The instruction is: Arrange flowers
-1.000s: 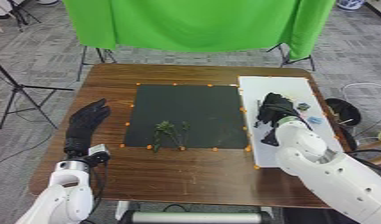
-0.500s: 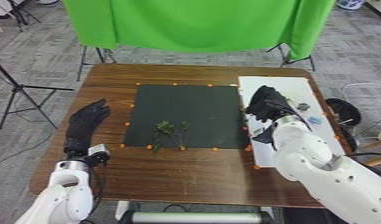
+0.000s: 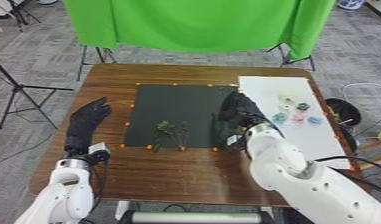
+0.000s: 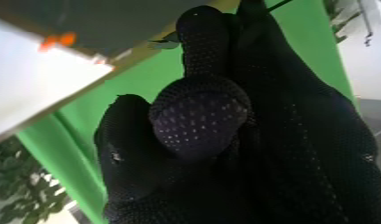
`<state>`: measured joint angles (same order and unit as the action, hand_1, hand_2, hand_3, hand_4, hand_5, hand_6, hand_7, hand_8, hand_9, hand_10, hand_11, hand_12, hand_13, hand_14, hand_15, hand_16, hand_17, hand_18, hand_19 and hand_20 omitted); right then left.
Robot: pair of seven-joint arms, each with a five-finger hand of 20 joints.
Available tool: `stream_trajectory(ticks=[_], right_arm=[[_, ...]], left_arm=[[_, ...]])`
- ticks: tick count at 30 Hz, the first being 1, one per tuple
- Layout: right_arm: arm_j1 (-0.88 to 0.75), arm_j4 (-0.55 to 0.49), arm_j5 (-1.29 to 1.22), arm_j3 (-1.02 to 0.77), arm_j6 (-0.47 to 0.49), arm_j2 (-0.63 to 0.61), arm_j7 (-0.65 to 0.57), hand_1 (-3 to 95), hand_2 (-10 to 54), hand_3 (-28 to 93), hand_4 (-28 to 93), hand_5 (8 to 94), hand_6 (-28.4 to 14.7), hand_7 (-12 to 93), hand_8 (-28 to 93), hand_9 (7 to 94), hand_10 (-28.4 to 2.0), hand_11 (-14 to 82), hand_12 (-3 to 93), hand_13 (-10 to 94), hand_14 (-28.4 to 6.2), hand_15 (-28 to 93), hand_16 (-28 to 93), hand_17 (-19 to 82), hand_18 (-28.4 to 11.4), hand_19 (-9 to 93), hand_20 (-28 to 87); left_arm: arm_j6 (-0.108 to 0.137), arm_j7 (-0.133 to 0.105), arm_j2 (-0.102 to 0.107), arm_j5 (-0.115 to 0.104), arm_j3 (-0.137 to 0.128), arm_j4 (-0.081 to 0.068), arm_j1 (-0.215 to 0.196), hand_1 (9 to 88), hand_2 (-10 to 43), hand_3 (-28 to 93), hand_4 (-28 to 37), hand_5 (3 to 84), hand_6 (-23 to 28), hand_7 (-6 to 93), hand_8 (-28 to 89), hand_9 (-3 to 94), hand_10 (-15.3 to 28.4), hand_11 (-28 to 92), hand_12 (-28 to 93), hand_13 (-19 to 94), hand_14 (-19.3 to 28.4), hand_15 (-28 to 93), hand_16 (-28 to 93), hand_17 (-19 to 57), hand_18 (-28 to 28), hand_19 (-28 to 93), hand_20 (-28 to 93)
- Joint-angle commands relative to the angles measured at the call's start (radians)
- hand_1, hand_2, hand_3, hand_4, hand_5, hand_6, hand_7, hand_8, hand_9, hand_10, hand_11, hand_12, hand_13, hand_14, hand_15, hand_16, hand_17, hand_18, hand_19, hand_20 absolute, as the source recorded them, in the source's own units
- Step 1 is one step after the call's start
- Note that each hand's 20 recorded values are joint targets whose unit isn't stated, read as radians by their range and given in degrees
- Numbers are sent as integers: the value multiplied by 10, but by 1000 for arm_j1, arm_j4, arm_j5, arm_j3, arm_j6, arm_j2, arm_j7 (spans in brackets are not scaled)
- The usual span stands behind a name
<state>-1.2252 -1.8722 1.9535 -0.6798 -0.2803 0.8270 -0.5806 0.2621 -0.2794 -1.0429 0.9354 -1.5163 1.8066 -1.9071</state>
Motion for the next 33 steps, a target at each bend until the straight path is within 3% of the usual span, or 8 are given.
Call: stream_trajectory(ticks=[1, 33], right_arm=[[-14, 31, 43, 43, 4, 35, -1, 626, -95, 605, -84, 816, -37, 229, 119, 937, -99, 194, 320, 937, -18, 542, 298, 733, -56, 877, 441], [-11, 29, 39, 30, 47, -27, 21, 605, -95, 613, -82, 787, -20, 260, 109, 937, -102, 159, 347, 937, -21, 490, 334, 714, -59, 864, 445]], left_arm=[[-4, 5, -5, -5, 3, 1, -2, 270, -42, 715, -253, 491, 20, 167, -82, 471, 130, 195, 103, 384, 154, 186, -29, 94, 118, 122, 171], [-10, 9, -5, -1, 7, 0, -2, 270, -42, 713, -251, 489, 20, 167, -81, 469, 130, 195, 103, 384, 154, 184, -28, 92, 120, 121, 170]])
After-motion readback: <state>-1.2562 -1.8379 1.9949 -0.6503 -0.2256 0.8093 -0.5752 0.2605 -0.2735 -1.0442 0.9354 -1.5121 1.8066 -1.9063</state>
